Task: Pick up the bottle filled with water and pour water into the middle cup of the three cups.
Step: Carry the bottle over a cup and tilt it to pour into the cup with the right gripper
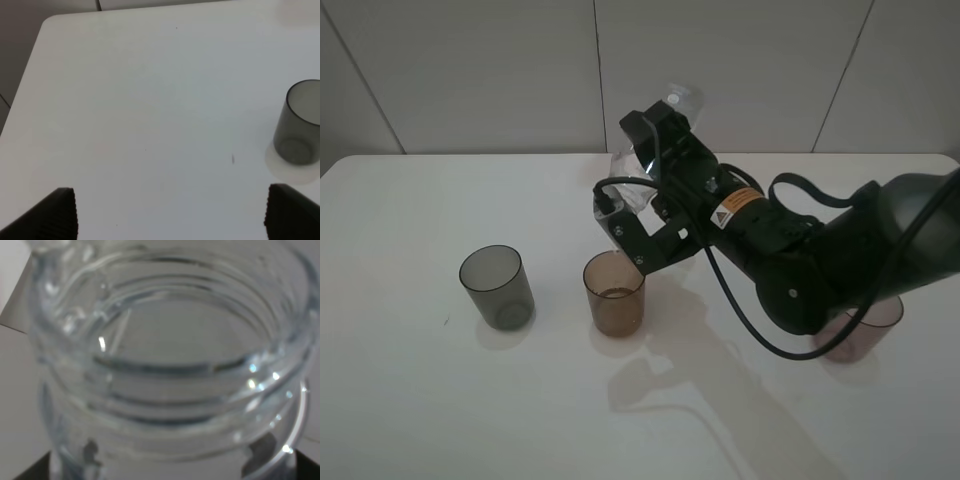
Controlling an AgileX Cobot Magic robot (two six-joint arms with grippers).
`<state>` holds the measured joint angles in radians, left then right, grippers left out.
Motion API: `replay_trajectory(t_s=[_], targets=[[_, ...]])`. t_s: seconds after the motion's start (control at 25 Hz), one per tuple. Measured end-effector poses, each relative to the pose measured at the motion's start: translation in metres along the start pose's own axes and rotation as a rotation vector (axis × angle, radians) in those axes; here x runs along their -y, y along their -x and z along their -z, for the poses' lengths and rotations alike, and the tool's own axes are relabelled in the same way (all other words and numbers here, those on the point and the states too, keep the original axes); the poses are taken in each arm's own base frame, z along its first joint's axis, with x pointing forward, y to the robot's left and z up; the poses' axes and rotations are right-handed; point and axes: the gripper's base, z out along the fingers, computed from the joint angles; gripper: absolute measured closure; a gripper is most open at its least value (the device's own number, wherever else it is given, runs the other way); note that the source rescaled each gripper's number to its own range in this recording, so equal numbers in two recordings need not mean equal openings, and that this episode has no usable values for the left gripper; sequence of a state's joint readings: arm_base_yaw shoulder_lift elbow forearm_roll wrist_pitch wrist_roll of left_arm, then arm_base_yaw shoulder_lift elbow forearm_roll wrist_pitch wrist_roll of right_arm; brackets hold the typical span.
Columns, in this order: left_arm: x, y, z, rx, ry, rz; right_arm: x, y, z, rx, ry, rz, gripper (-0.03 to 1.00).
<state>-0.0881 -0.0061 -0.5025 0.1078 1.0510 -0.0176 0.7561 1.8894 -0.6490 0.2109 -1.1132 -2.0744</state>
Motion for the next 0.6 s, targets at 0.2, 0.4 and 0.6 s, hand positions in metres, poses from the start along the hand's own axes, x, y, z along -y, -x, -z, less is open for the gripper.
replay_trajectory(t_s=[0.2, 0.4, 0.6], targets=[[0.0000, 0.0000, 0.0000, 0.000, 0.000, 0.000, -0.0020, 0.0000, 0.0018, -0.001, 0.009, 0.027, 0.94], [0.0000, 0.0000, 0.0000, 0.000, 0.000, 0.000, -0.0005, 0.0034, 0.0023, 0.007, 0.005, 0.028, 0.94], [0.0000, 0.0000, 0.0000, 0.000, 0.000, 0.000, 0.0012, 0.0071, 0.0030, 0.018, 0.000, 0.029, 0.94]])
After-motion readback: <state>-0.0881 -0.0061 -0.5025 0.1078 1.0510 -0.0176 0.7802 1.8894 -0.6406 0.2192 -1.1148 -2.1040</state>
